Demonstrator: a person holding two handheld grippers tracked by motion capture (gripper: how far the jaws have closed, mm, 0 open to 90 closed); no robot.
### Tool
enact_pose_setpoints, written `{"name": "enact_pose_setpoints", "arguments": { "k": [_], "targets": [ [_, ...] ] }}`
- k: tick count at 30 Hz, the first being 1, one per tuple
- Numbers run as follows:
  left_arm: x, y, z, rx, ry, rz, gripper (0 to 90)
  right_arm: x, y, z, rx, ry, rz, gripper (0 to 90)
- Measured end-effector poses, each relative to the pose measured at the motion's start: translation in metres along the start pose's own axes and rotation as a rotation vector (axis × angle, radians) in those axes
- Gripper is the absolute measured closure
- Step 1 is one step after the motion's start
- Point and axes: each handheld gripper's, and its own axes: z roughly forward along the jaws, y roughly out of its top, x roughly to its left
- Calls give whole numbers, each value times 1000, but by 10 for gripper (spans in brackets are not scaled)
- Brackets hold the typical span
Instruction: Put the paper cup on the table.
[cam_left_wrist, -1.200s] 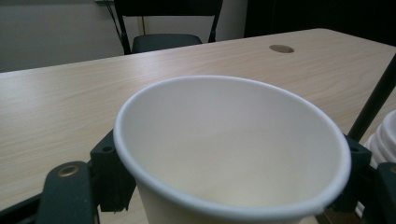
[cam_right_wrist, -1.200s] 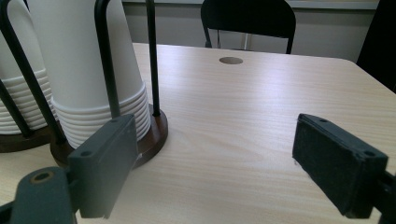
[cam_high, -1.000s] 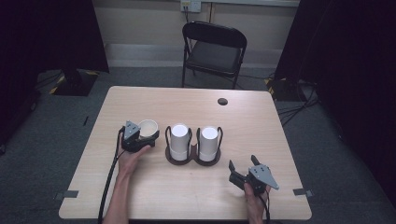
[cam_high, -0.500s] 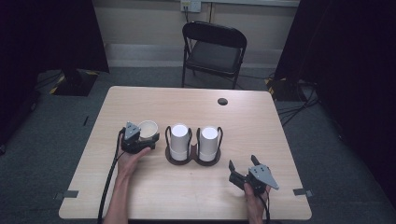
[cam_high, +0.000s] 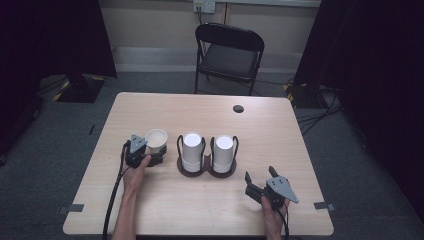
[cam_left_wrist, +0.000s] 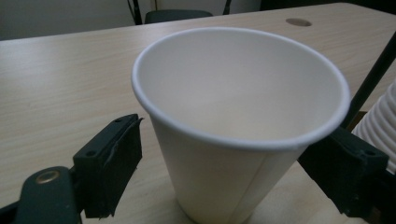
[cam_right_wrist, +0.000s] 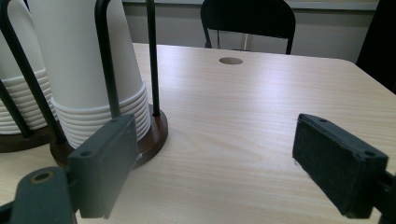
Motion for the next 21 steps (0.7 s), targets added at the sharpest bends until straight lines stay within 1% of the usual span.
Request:
{"name": "enact_pose_setpoints", "arguments": {
  "k": [1, 5, 6, 7, 8, 9, 10, 11, 12, 13, 14, 15, 16, 17, 18, 19, 20, 21],
  "targets": [
    [0, 0, -1, 11, 11, 12, 154, 0, 0, 0, 0, 0, 0, 138],
    [-1, -2, -4, 13, 18, -14, 156, 0, 0, 0, 0, -2, 1, 138],
    [-1, -3, -5, 19, 18, -8, 156, 0, 0, 0, 0, -1, 2, 138],
    [-2, -3, -7, 11, 21, -22, 156, 0, 0, 0, 0, 0, 2, 138],
    [-1, -3, -9, 15, 20, -11, 156, 0, 0, 0, 0, 0, 2, 138],
    [-3, -3, -10, -5, 16, -28, 156, 0, 0, 0, 0, 0, 1, 138],
    [-2, -3, -13, 5, 13, -17, 156, 0, 0, 0, 1, -1, 2, 138],
    [-3, -2, -14, 4, 10, -20, 156, 0, 0, 0, 1, -2, 1, 138],
    [-4, -3, -15, -3, -4, -17, 157, 0, 0, 0, 1, -1, 1, 138],
    [-5, -3, -16, -1, -8, -13, 162, 0, 0, 0, 1, 0, 0, 138],
    [-6, -3, -16, 3, -2, -9, 166, 0, 0, 0, 1, -1, 2, 138],
    [-8, -3, -17, 4, 18, -2, 160, 0, 0, 0, -1, 1, 3, 138],
    [-8, -3, -19, 9, 23, 13, 158, -1, 0, 0, -4, 1, 4, 138],
    [-9, -4, -21, 4, 15, 12, 158, -1, 0, 0, -4, 0, 7, 139],
    [-9, -4, -22, -6, 15, 2, 158, -1, 0, 0, -4, 1, 7, 138],
    [-9, -4, -24, -5, 19, 12, 158, -1, 0, 0, -4, 3, 5, 139],
    [-10, -4, -26, -16, 21, 7, 158, 0, 0, 0, -4, 3, 4, 139],
    [-10, -4, -29, -13, 25, 16, 158, 0, 0, 0, -2, 1, 4, 139]
  ]
}}
